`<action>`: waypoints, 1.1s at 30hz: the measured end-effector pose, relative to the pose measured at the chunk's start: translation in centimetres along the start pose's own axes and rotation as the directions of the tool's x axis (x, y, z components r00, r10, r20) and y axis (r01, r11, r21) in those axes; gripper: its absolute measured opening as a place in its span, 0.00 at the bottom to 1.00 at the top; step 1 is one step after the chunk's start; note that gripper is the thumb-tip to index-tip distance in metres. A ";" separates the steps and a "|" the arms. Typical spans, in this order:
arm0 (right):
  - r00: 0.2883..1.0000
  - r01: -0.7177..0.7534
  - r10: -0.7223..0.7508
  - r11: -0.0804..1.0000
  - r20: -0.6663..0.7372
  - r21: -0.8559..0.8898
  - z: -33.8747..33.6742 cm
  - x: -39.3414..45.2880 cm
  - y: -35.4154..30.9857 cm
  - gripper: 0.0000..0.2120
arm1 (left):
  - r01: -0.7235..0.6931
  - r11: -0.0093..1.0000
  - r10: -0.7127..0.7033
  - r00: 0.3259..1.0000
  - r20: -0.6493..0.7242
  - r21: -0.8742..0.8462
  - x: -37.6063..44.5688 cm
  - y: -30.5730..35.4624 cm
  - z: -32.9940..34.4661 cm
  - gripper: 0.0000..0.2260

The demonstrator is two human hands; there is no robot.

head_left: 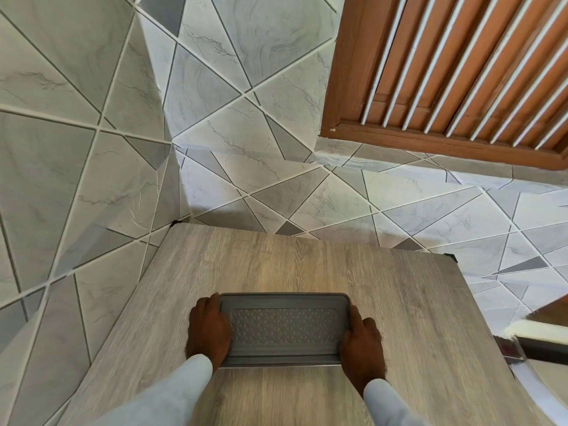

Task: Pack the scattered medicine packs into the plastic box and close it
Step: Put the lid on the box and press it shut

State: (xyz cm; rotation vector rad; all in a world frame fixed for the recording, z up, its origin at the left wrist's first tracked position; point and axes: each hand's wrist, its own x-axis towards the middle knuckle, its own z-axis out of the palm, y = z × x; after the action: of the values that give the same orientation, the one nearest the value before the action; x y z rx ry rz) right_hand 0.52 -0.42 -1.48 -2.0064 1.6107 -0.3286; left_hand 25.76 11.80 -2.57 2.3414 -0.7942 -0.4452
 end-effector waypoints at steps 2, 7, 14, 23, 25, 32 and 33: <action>1.000 0.013 -0.013 1.000 0.009 -0.012 0.1 0.1 0.1 0.26 | -0.003 1.000 0.003 1.000 0.015 0.011 0.4 -0.1 0.1 0.20; 0.999 0.036 -0.036 0.999 -0.009 -0.003 0.2 0.4 0.1 0.24 | -0.012 1.000 0.014 0.994 0.111 -0.019 2.0 -0.4 0.2 0.22; 0.998 0.062 -0.060 0.994 0.027 -0.091 0.7 0.6 -0.2 0.26 | -0.045 0.996 0.037 0.993 0.109 0.077 2.3 -0.3 0.2 0.23; 0.999 0.048 -0.046 0.988 0.020 -0.147 0.7 1.3 -0.9 0.26 | -0.066 0.989 0.047 0.990 0.136 0.135 2.2 0.1 -0.1 0.24; 1.000 0.024 -0.024 0.991 0.003 -0.131 0.8 1.5 -1.2 0.25 | -0.068 0.988 0.048 0.989 0.141 0.140 2.1 0.2 -0.2 0.24; 1.000 -0.008 0.008 0.990 0.003 -0.140 0.9 1.7 -1.4 0.25 | -0.124 0.945 0.085 0.987 0.138 0.302 2.2 0.3 -0.5 0.24; 1.000 -0.006 0.007 0.990 0.007 -0.139 0.9 1.7 -1.4 0.25 | -0.152 0.918 0.107 0.984 0.141 0.366 2.1 0.4 -0.6 0.25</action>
State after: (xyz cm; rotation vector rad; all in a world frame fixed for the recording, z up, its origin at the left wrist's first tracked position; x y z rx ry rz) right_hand 2.59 -1.59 -1.65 -2.1019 1.6771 -0.2112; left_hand 27.52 10.52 -2.09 2.6073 -1.1735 -0.4052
